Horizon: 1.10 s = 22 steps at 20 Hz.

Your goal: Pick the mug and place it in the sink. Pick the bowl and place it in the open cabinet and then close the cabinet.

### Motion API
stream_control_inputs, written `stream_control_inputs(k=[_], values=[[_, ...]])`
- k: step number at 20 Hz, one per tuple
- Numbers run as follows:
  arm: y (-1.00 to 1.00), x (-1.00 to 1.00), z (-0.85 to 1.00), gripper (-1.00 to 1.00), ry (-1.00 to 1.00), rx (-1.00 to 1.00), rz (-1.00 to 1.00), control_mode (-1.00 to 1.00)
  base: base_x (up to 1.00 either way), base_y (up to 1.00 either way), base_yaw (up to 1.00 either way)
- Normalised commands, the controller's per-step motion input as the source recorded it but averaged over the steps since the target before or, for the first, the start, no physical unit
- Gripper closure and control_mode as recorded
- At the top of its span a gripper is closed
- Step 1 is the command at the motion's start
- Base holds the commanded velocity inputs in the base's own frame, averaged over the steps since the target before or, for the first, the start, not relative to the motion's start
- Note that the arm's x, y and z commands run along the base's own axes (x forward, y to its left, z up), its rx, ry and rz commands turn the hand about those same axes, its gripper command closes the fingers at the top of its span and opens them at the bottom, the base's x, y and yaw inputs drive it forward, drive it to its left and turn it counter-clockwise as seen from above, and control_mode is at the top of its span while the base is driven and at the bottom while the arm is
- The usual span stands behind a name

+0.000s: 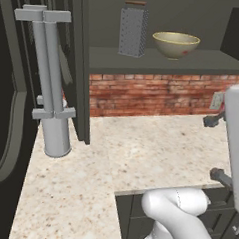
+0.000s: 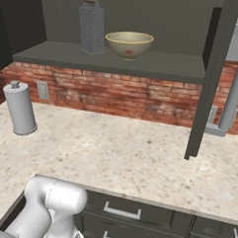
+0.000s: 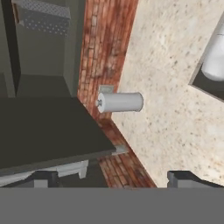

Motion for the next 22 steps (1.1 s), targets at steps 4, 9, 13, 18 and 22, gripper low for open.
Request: stream_control_inputs(k=[4, 9, 13, 18, 22], values=[[0.31, -0.09, 0.0, -1.0, 0.0, 0.0, 0.04, -1.0, 0.0, 0.0, 0.0], [0.26, -0.05, 0.0, -1.0, 0.0, 0.0, 0.02, -1.0, 0.0, 0.0, 0.0], [0.28, -0.15, 0.0, -1.0, 0.0, 0.0, 0.02, -1.0, 0.0, 0.0, 0.0], [0.33, -0.11, 0.0, -1.0, 0.0, 0.0, 0.04, -1.0, 0.0, 0.0, 0.0], [0.26, 0.0, 0.0, -1.0, 0.0, 0.0, 0.04, -1.0, 0.0, 0.0, 0.0]])
